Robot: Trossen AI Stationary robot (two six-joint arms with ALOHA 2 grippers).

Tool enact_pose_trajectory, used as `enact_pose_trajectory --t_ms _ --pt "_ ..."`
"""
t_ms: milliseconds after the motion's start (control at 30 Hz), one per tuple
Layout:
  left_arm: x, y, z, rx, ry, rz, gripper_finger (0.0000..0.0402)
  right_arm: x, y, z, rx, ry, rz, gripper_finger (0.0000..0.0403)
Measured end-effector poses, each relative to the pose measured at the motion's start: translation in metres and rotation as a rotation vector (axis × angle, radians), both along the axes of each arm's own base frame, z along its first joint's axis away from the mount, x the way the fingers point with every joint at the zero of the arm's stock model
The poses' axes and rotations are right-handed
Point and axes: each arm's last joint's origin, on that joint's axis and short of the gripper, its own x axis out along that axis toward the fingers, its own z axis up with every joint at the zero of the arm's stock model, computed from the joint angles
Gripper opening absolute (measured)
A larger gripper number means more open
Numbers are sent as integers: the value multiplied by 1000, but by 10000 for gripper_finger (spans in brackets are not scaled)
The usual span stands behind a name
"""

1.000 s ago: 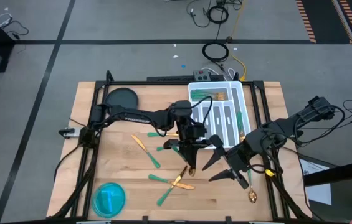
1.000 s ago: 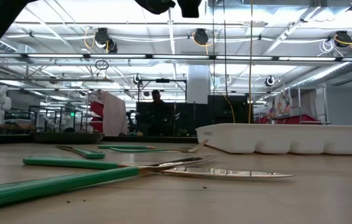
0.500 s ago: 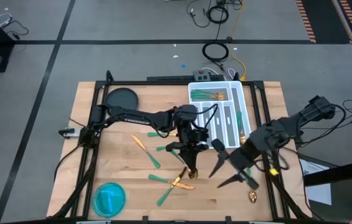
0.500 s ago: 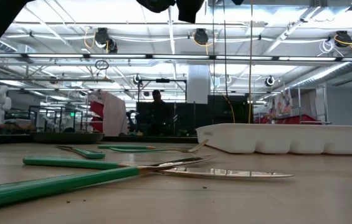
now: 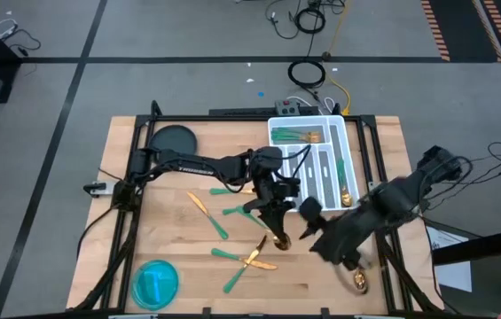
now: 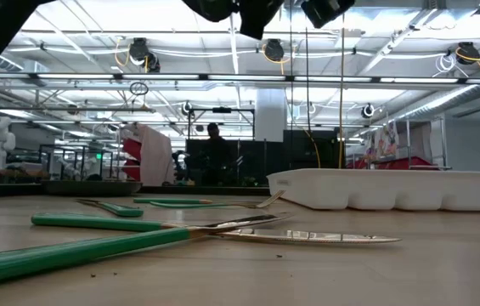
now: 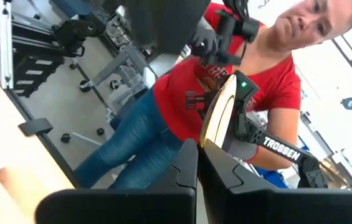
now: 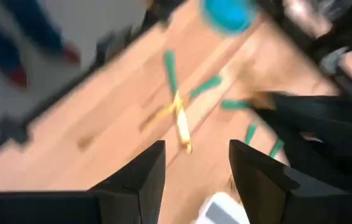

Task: Sort silverware
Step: Put the green spoon into the silverware tray

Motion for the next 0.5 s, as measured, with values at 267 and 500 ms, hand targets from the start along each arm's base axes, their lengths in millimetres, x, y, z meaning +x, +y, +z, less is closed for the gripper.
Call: enact_pose_trajectory --t_ms 267,500 --pt "0 0 -2 -1 22 -5 5 10 15 1 -157 -44 56 169" --pt "1 1 -4 -2 27 -5 5 2 19 27 -269 -195 119 169"
